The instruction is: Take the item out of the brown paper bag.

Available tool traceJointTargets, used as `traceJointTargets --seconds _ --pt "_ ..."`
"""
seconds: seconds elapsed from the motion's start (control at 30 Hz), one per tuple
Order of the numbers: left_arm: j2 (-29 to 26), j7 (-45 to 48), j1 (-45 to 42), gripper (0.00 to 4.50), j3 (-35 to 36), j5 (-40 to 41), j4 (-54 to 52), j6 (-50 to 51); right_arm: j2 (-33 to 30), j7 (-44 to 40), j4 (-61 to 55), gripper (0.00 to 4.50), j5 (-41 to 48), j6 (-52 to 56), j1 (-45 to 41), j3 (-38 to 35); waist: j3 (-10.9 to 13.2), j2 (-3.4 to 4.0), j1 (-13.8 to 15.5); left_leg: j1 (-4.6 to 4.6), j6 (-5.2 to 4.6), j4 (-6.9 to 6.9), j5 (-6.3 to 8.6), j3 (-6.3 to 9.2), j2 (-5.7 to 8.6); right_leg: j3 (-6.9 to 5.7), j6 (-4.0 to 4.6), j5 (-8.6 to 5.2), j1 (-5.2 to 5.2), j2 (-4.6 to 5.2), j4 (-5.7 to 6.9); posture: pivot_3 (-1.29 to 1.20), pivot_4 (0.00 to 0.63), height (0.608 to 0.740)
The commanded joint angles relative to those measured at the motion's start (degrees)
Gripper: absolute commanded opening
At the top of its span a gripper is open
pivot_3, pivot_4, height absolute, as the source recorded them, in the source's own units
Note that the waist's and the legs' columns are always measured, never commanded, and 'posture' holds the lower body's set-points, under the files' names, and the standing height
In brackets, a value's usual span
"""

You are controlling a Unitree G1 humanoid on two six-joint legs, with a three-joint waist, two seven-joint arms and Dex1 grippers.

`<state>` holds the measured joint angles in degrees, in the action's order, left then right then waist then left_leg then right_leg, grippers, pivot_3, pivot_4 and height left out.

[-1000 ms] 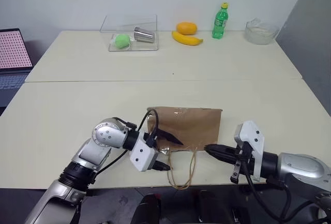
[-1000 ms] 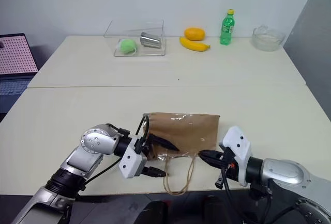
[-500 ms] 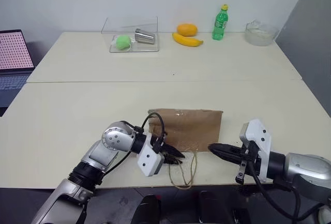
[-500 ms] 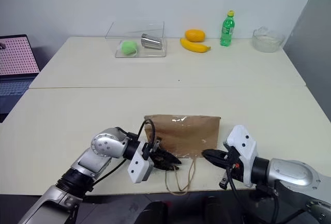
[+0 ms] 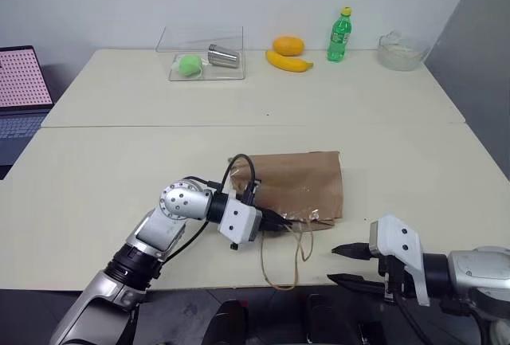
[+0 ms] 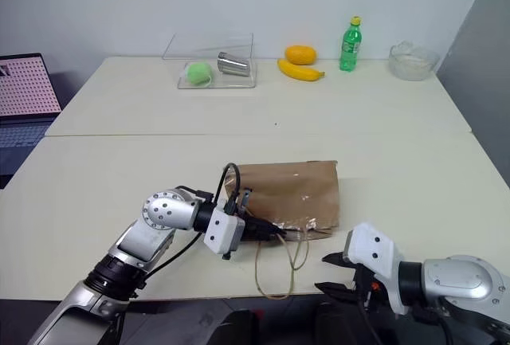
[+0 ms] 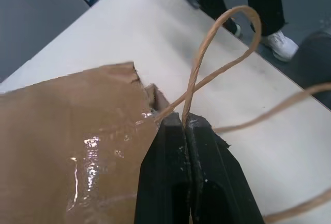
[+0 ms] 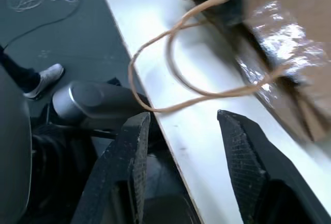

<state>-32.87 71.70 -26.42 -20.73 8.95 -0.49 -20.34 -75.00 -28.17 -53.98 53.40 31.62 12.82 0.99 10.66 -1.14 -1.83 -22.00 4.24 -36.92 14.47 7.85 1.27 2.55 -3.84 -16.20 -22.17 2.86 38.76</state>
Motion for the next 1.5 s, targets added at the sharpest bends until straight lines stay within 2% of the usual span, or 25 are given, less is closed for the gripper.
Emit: traceJointTargets --seconds 0.03,0.13,0.27,0.37,0.67,0.93,1.1,1.27,1.5 --pt "0.5 -0.8 -1.2 0.0 1.3 1.3 -2.2 1.6 -1.1 -2.2 -6.0 2.24 -8.7 -4.3 -2.4 6.8 0.0 0.0 0.0 0.0 0.0 0.01 0.0 0.0 0.0 0.0 -0.01 -0.01 0.0 0.0 -0.02 0.0 0.15 0.74" --pt "0.4 -0.3 -1.4 0.0 1.5 1.5 -2.6 2.0 2.7 -2.6 -6.0 2.24 -16.7 -3.0 -7.5 13.7 0.0 -0.01 0.0 -0.01 0.0 0.02 0.0 0.0 0.0 0.0 -0.01 -0.01 -0.01 0.0 -0.05 0.0 0.15 0.74" --pt "-0.2 0.6 -1.3 0.0 1.7 1.6 -2.9 2.1 11.9 -3.3 -2.6 2.24 -28.7 -0.9 -14.6 24.7 0.0 -0.03 0.0 0.0 0.01 0.04 0.0 0.01 0.0 0.0 -0.02 -0.02 -0.01 0.0 -0.1 0.0 0.15 0.74" --pt "-0.8 1.0 -1.2 0.0 2.0 1.9 -3.1 2.3 19.2 -3.2 1.1 2.24 -34.3 0.0 -18.0 30.1 0.0 -0.03 0.0 -0.01 0.01 0.04 0.0 0.03 0.0 0.0 -0.03 -0.02 -0.02 -0.01 -0.09 0.0 0.15 0.74" --pt "-0.9 0.3 -2.7 0.0 3.3 2.2 -2.5 4.1 33.0 -4.4 12.2 2.24 -40.7 1.2 -20.3 34.0 0.0 -0.03 0.0 0.0 0.01 0.04 0.0 0.06 0.02 -0.02 -0.01 -0.02 -0.02 0.0 -0.05 0.0 0.15 0.74" --pt "1.3 -5.1 -6.7 0.0 7.0 5.4 -4.2 16.2 34.9 -5.6 17.2 2.24 -45.3 0.0 -15.6 34.8 0.0 -0.03 0.0 0.02 0.01 0.04 0.0 0.08 0.04 -0.02 -0.02 -0.02 -0.01 0.0 0.0 0.0 0.15 0.74" --pt "3.6 -10.1 -13.3 0.0 10.5 8.7 -3.0 26.7 36.1 -6.2 18.5 2.24 -46.9 -0.2 -14.6 34.3 0.0 -0.04 -0.1 0.03 0.01 0.02 0.0 0.09 0.03 -0.03 -0.03 -0.03 -0.01 -0.01 0.04 0.0 0.15 0.74" --pt "4.7 -11.3 -18.9 0.0 13.0 10.2 0.2 31.4 36.9 -7.0 20.4 2.24 -48.3 -1.2 -14.5 34.0 0.0 -0.06 -0.1 0.08 0.01 0.04 0.0 0.08 0.03 -0.04 -0.03 -0.03 0.0 -0.01 0.06 0.0 0.15 0.74" --pt "3.2 -8.2 -21.6 0.0 15.1 11.7 3.0 33.0 37.7 -7.7 22.7 2.24 -49.6 -2.5 -15.1 32.4 0.0 -0.06 -0.1 0.09 0.02 0.04 0.0 0.08 0.03 -0.03 -0.03 -0.03 0.0 -0.01 0.07 0.0 0.15 0.74"
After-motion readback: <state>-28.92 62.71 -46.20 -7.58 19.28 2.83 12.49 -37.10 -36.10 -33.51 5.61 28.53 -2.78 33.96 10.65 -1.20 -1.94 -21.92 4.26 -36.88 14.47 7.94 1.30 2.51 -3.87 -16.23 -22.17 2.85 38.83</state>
